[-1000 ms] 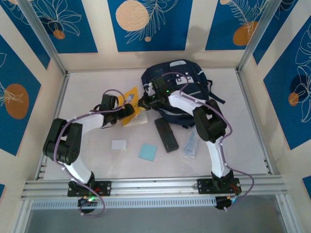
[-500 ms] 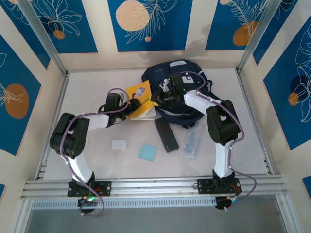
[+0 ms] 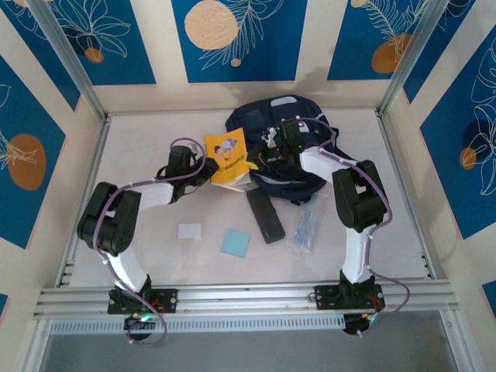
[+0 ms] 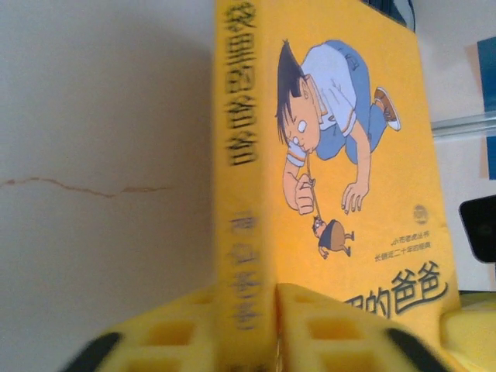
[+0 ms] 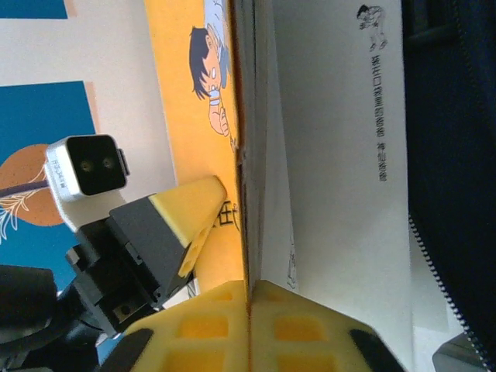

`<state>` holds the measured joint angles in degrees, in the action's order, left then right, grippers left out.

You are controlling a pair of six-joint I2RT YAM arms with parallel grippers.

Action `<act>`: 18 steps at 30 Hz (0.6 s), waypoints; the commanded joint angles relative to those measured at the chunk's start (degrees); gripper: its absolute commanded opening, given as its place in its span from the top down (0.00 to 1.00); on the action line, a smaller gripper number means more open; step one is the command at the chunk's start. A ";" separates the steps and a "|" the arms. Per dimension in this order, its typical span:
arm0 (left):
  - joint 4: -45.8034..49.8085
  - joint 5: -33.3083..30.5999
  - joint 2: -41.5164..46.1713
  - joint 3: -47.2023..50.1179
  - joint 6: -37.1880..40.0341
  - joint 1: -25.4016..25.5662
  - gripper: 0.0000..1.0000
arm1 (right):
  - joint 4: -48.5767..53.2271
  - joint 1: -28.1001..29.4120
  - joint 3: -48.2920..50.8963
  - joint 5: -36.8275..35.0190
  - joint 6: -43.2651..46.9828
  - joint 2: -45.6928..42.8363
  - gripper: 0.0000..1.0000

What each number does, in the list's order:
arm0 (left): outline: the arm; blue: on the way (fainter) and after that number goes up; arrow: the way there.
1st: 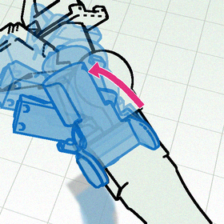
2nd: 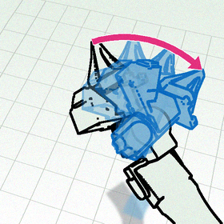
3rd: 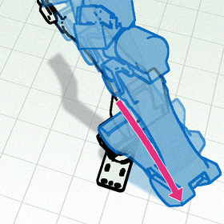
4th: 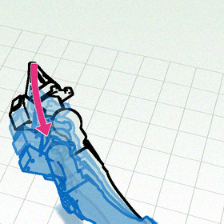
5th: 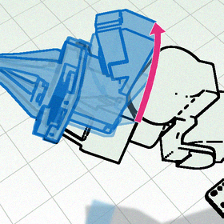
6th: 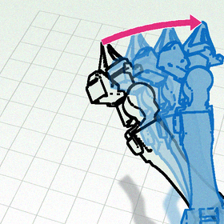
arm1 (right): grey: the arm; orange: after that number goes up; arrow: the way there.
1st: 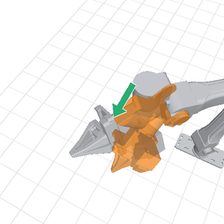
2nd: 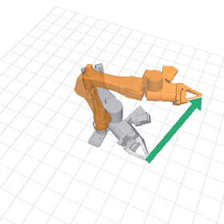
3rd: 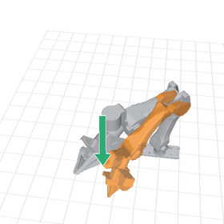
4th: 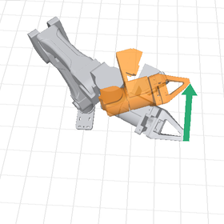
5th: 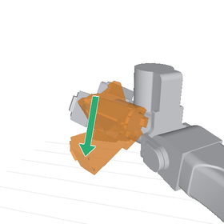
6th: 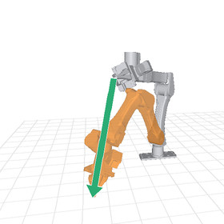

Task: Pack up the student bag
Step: Pass the book.

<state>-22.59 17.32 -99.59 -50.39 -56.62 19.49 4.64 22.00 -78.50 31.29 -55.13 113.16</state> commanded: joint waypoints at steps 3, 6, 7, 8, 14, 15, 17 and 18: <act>1.66 -2.35 5.10 -1.43 0.88 0.13 1.00 | 2.06 0.31 1.34 -3.82 -0.88 -6.30 0.43; 0.67 -3.03 6.37 -2.81 0.63 -0.70 1.00 | 5.00 1.08 2.98 -8.30 -1.70 -9.67 0.22; 0.44 -3.60 6.81 -3.42 0.72 -0.97 1.00 | 5.70 1.56 3.50 -9.66 -2.46 -10.71 0.14; 0.36 -4.27 7.33 -4.14 0.92 -1.09 1.00 | 5.77 1.95 4.05 -10.40 -3.34 -11.41 0.10; -1.23 -8.00 9.10 -8.08 0.01 -1.37 1.00 | -6.17 7.71 9.10 -10.25 -12.99 -13.22 0.06; -2.53 -8.54 9.29 -7.91 -1.15 -1.36 1.00 | -9.58 8.94 10.07 -10.67 -15.66 -12.99 0.06; -4.70 -9.44 9.81 -7.05 -3.32 -1.28 1.00 | -16.22 10.92 11.61 -11.77 -20.38 -12.12 0.06; -5.80 -10.03 10.27 -6.31 -4.34 -1.29 1.00 | -20.36 11.74 12.44 -12.38 -22.74 -11.50 0.07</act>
<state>-21.10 9.89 -92.47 -55.77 -58.17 18.61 -4.73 31.94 -67.83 20.73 -69.30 100.64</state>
